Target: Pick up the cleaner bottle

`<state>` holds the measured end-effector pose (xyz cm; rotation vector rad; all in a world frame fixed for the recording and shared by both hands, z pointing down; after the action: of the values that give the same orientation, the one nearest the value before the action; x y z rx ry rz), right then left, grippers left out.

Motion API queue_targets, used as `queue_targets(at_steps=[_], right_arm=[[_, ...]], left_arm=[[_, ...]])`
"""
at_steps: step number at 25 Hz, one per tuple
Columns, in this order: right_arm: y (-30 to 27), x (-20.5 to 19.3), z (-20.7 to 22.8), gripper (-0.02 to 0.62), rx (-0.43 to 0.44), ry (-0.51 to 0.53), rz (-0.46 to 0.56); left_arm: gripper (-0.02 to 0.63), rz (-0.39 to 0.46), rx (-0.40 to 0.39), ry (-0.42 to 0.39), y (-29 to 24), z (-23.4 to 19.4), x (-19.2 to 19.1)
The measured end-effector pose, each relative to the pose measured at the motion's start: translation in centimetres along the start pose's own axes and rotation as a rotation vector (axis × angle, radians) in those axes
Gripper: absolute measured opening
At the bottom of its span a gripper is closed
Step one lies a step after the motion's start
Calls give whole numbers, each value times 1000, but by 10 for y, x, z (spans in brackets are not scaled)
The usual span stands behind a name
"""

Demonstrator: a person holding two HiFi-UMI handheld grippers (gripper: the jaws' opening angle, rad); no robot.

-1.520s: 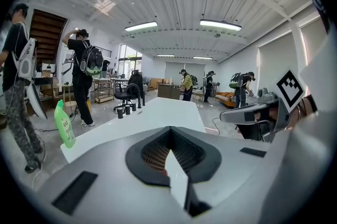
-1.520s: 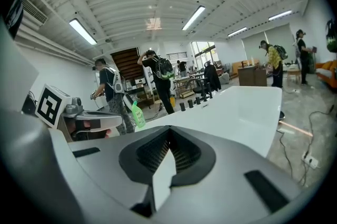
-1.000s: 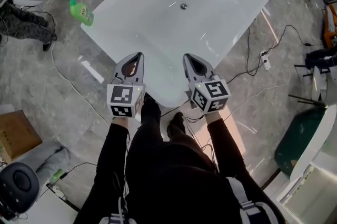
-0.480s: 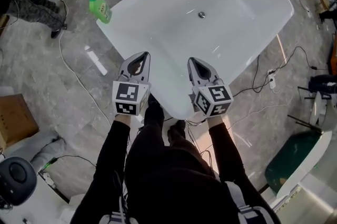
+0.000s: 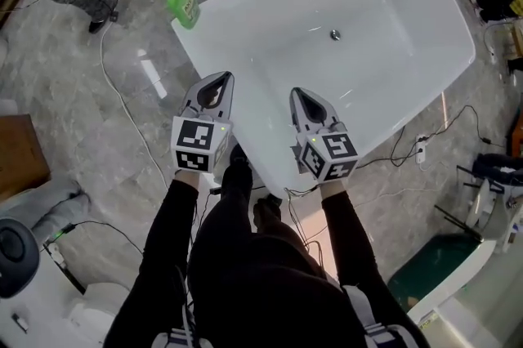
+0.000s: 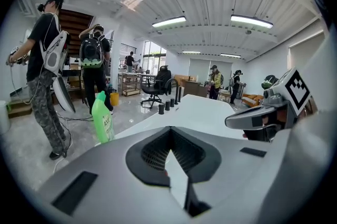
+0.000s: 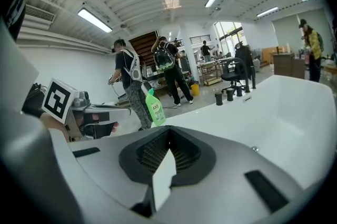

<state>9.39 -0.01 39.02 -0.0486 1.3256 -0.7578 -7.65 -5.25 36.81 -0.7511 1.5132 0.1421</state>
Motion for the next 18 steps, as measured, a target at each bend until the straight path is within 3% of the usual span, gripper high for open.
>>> queue_targets(at_steps=[18], right_arm=[[-92, 18, -22, 2, 128, 76, -82]], left_arm=[[8, -1, 143, 42, -16, -82, -5]])
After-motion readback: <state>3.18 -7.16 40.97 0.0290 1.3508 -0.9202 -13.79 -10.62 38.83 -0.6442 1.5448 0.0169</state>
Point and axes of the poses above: the fingertips, and each gripper's own axes: y backward along the fingers, z to its right, x out of its top, the point moved 4 cm from there along y, backward along the fingers, and after that the axes turned 4 degrees about x, right-handed, at the moved point
